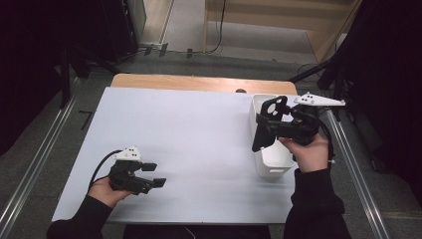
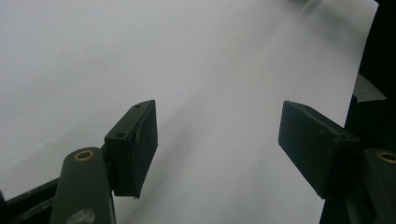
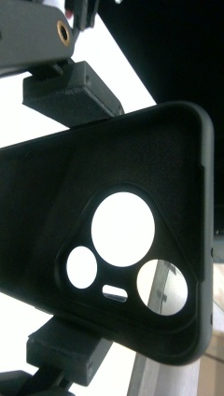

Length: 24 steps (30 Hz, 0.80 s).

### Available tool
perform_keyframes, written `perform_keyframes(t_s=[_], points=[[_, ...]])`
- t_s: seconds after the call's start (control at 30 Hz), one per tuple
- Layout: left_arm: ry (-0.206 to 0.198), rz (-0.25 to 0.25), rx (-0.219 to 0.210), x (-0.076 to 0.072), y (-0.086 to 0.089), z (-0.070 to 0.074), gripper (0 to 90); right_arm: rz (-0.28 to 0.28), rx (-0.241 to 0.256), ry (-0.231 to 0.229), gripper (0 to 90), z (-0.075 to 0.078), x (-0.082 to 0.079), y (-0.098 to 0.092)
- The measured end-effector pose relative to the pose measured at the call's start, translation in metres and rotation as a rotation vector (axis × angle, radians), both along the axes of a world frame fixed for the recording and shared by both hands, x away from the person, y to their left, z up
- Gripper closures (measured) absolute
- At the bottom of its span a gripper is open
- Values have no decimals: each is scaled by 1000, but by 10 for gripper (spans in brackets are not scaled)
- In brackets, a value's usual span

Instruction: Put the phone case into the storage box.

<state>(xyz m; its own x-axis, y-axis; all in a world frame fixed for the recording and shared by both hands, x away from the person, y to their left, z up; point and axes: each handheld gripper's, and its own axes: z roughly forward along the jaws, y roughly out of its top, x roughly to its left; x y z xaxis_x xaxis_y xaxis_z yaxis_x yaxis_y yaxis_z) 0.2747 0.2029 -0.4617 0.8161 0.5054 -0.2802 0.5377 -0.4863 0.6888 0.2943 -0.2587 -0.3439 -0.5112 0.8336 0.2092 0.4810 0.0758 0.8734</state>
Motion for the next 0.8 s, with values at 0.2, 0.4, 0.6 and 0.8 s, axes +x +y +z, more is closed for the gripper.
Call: perform_keyframes(t_s=[0.2,0.4,0.6,0.8], points=[[0,1,0,0,0,0,286,-60,-1,3,125,0,0,-12],[3,1,0,0,0,0,286,-107,3,8,125,-2,1,-20],[3,-2,-1,-1,0,0,286,-163,-9,5,125,-5,3,-22],[5,12,-6,-1,1,1,286,-185,-9,7,125,-8,8,-22]])
